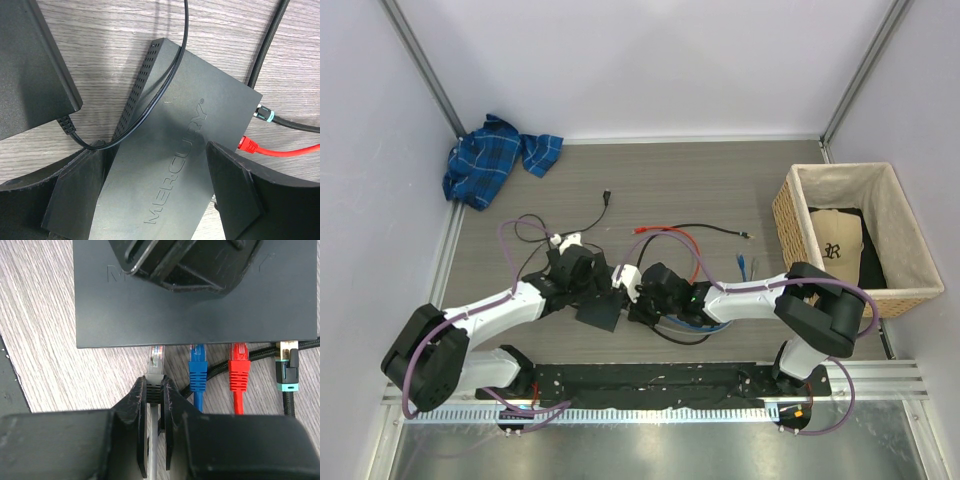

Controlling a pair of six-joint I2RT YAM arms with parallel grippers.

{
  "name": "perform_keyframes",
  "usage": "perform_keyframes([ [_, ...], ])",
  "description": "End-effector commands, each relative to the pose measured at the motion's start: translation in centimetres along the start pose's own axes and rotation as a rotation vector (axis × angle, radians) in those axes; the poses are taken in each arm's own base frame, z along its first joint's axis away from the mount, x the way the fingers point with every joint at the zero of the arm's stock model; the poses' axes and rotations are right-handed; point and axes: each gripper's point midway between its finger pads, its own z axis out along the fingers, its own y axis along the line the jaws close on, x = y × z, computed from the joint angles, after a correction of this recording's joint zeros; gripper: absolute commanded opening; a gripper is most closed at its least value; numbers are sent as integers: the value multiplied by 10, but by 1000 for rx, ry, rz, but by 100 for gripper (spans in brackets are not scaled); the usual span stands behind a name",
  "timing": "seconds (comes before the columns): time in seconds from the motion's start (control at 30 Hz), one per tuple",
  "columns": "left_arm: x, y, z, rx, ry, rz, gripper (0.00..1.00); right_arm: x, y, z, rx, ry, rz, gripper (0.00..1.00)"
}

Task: Insert the plug into the switch port

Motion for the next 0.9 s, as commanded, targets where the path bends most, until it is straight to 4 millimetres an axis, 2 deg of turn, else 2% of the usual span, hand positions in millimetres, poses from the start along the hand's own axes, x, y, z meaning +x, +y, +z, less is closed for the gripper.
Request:
perform_keyframes([
  [0.0, 30, 3, 3, 20, 128, 9, 86, -45, -2, 3, 0, -152, -56, 1],
  [0.2, 35, -7, 2, 77, 161, 18, 86, -59, 2, 7, -21, -203, -58, 1],
  [0.23, 36, -8, 2, 87, 164, 17, 86, -57, 2, 9, -20, -204, -55, 1],
  [0.47, 48, -26, 1, 174, 225, -53, 86, -80, -4, 10, 5, -287, -51, 1],
  [0.73, 61, -34, -2, 197, 257, -118, 84, -128, -19, -13, 111, -421, -37, 1],
  [0.87, 62, -36, -4, 188, 242, -157, 83, -150, -39, -28, 234, -483, 22, 1],
])
